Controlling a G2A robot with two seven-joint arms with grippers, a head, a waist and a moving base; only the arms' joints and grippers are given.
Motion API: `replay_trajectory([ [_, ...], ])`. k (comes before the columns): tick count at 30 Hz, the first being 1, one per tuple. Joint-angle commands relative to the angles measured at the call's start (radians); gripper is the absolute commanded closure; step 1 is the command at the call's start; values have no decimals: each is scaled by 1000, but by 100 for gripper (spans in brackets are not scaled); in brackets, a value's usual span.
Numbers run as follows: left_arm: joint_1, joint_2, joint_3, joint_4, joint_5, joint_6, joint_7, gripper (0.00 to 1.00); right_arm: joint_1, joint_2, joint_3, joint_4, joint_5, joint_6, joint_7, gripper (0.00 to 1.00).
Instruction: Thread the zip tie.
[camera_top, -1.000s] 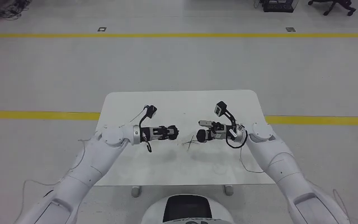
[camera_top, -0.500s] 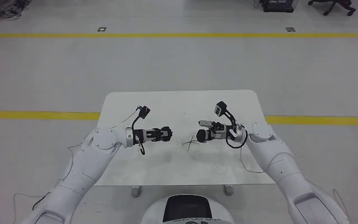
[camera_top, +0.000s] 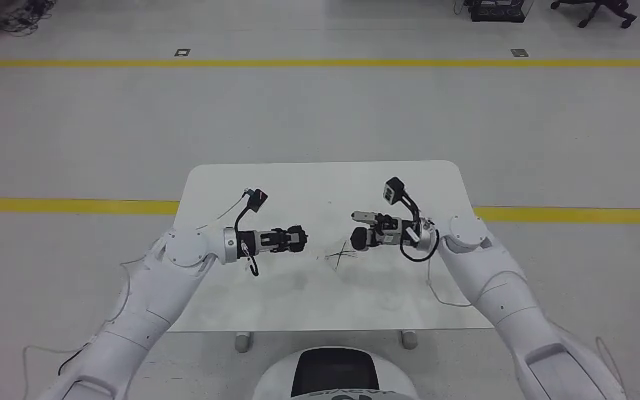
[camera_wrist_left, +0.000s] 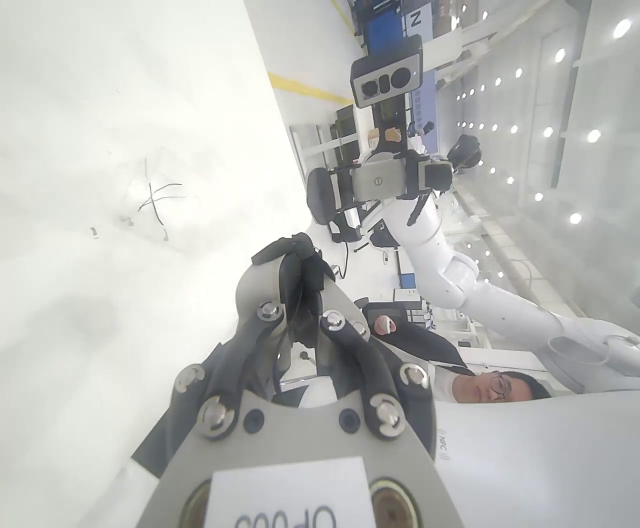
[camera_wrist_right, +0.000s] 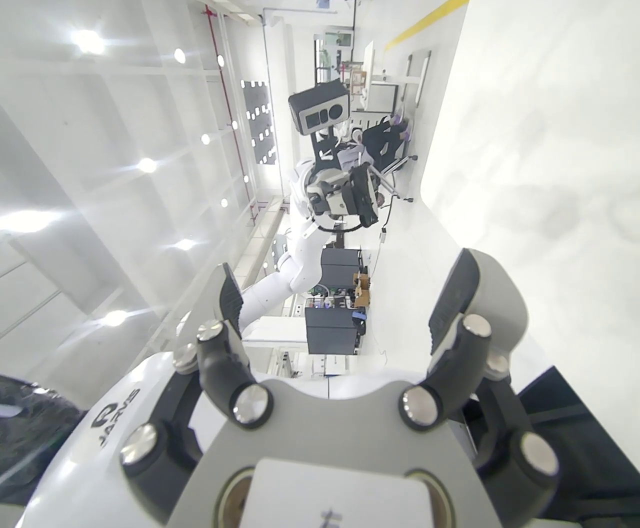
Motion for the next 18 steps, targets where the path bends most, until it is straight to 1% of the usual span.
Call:
replay_trajectory([
  [1, 0, 0, 0, 0, 0, 0, 0, 100, 12, 1, -8, -15, -50, 21, -30, 0],
  [3, 0, 0, 0, 0, 0, 0, 0, 100, 24, -1, -19, -23, -65, 35, -25, 0],
  [18, 0, 0, 0, 0, 0, 0, 0, 100, 24, -1, -19, -23, -65, 35, -25, 0],
])
